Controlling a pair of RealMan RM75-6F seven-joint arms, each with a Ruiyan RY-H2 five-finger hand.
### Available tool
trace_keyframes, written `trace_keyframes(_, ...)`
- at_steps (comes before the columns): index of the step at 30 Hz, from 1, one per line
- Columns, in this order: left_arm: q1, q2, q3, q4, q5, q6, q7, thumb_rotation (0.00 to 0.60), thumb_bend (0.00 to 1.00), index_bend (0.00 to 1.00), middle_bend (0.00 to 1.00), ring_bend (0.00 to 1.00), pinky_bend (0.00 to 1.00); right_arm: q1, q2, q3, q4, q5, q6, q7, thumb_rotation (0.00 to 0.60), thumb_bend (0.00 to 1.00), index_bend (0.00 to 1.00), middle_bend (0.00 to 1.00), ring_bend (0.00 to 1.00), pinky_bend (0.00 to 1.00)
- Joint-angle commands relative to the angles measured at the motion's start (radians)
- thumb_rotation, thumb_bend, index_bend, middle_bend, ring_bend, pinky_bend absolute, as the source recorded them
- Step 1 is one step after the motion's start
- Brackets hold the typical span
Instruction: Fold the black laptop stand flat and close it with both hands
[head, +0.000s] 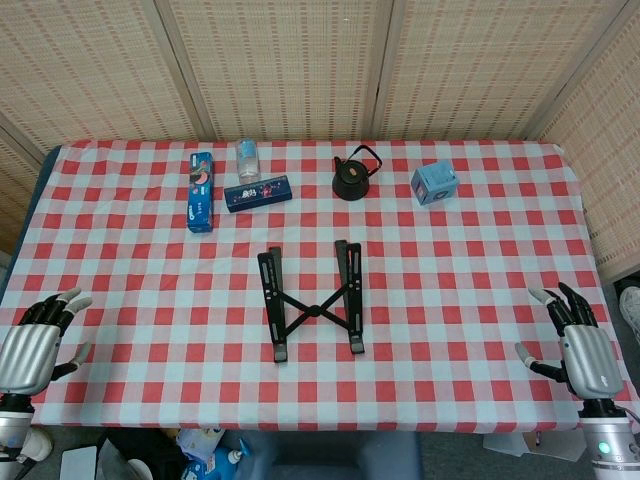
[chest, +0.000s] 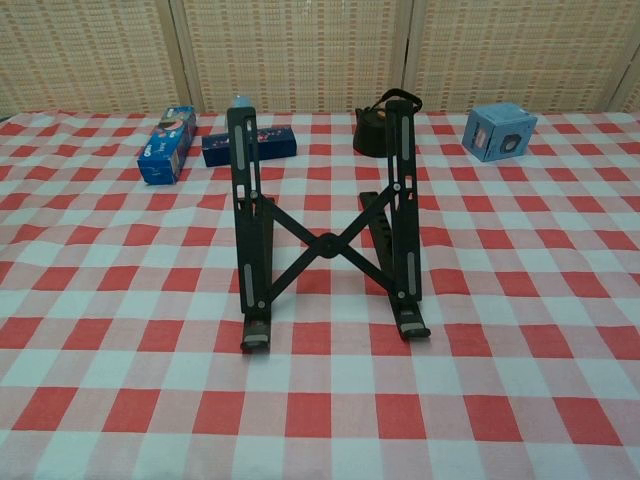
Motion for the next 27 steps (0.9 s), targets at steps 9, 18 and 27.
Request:
trace_keyframes(9,-0.009,0.009,-0.007,0.001,0.003,-0.01,-0.084,0.6,0.3,0.23,0.17,0.16,0.2,0.001,0.007,0.003,-0.009,-0.012,0.008,0.015,0.6,0.22,0.15,0.18,0.01,0.07)
trace_keyframes(18,-0.085,0.045,-0.031,0.005,0.033,-0.101,-0.33,0.6,0.3,0.21,0.17,0.17,0.2,0.057,0.032,0.02,-0.068,-0.022,-0.064,0.053,0.6,0.21,0.15,0.18,0.01,0.07)
trace_keyframes(27,-0.237,0.081,-0.064,0.028,0.041,-0.306,-0.702,0.282,0.26,0.19,0.19,0.21,0.2,0.206,0.057,0.092,-0.17,0.058,-0.268,0.125,0.6,0.17,0.15,0.18,0.01,0.07)
